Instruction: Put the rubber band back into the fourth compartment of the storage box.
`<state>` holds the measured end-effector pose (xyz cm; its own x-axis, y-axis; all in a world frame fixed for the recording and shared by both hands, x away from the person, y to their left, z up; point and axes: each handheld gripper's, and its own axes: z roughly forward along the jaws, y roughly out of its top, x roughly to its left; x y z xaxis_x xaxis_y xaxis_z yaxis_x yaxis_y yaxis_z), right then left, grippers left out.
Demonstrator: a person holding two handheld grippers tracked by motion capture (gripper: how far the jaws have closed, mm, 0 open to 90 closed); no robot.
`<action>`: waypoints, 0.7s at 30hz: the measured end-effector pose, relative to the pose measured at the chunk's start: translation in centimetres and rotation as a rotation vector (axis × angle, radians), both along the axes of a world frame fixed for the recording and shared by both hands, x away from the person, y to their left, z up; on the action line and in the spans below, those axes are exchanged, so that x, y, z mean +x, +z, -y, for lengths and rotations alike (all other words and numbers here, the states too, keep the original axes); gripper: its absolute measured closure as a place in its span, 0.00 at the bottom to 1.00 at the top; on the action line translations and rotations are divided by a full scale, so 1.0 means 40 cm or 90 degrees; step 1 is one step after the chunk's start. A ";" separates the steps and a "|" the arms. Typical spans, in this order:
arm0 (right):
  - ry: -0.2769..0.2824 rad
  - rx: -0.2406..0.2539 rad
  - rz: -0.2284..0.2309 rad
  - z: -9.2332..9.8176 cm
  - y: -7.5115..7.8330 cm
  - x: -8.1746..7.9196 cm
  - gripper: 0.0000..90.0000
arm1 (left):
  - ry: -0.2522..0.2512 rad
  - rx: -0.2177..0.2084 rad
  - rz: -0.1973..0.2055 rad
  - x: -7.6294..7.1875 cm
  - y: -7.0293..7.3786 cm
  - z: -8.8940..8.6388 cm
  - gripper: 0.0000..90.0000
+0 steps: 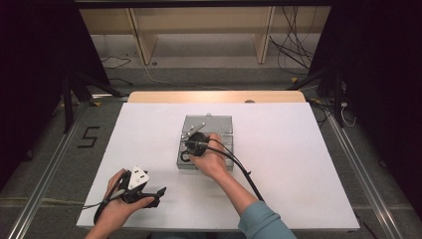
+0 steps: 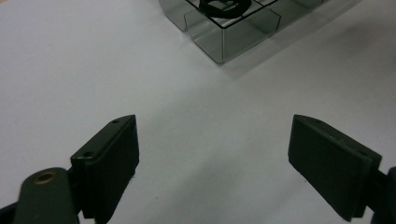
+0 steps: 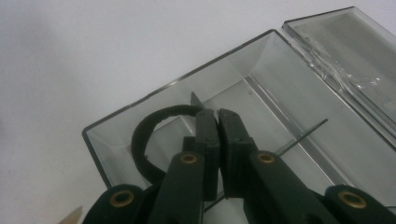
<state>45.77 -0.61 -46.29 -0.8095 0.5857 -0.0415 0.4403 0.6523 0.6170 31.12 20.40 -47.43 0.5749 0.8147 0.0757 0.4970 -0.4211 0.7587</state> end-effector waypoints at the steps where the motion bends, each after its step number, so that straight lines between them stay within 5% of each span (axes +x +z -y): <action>1: -0.001 -0.001 0.001 0.000 -0.002 0.000 0.98 | 0.000 -0.001 -0.001 0.000 0.000 0.000 0.18; 21: 0.002 -0.021 -0.025 -0.004 -0.028 -0.001 0.97 | -0.002 0.001 -0.001 0.000 0.000 0.002 0.18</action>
<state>45.73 -0.45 -47.43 -0.8131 0.5815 -0.0291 0.4614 0.6740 0.5769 31.11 20.34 -47.44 0.5779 0.8126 0.0760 0.4968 -0.4242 0.7571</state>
